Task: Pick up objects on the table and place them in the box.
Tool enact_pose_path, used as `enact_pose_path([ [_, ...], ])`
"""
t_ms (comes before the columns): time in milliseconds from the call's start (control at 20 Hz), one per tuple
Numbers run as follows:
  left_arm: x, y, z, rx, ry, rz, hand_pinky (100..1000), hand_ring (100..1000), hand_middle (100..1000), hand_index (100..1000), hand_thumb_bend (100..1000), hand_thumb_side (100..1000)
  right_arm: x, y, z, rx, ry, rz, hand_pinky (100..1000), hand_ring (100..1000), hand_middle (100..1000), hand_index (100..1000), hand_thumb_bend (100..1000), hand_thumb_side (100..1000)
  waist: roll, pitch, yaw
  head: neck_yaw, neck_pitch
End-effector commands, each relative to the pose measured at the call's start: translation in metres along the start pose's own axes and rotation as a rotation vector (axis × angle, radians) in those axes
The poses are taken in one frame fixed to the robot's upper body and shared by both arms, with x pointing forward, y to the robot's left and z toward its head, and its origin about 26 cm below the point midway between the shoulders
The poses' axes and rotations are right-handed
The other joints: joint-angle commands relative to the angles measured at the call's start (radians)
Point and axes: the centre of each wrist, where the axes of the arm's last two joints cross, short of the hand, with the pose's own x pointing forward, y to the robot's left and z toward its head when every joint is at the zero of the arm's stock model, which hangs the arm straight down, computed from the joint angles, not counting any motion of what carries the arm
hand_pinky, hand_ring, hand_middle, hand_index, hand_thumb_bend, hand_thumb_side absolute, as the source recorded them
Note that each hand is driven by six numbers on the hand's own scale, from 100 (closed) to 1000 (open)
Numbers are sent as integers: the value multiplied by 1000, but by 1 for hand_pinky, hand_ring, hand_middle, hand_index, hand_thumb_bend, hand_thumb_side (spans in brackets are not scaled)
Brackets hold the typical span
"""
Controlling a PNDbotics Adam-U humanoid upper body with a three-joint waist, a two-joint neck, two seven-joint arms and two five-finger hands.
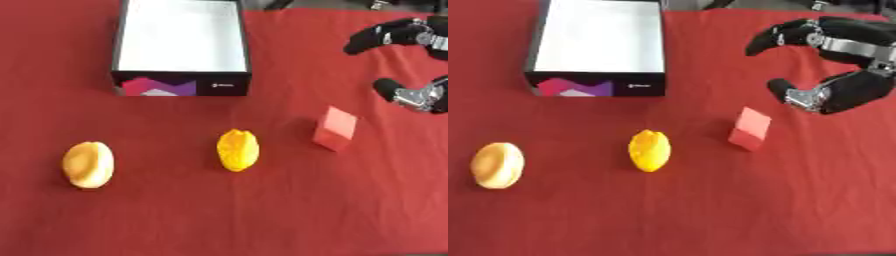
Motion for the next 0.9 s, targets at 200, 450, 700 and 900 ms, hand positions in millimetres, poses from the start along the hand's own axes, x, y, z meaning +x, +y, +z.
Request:
enact_pose_path([
  [200, 8, 2, -6, -17, -31, -17, 840, 760, 771, 835, 195, 873, 5, -5, -1, 29, 83, 11, 1000, 962, 852, 890, 100, 754, -8, -21, 2, -9, 0],
  [450, 8, 1, -6, -22, -30, -15, 841, 760, 771, 834, 195, 874, 3, 9, -6, 85, 133, -11, 1000, 974, 851, 894, 203, 473, -8, -21, 4, -14, 0],
  [700, 7, 1, -6, -27, -27, -15, 841, 760, 772, 833, 195, 875, 2, 13, -12, 132, 157, -53, 1000, 981, 848, 891, 337, 542, -7, -20, 4, -18, 2],
  [900, 7, 1, -6, -30, -26, -14, 841, 761, 772, 832, 195, 875, -1, 16, -13, 141, 173, -71, 1000, 981, 846, 890, 424, 561, -7, -20, 4, -19, 3],
])
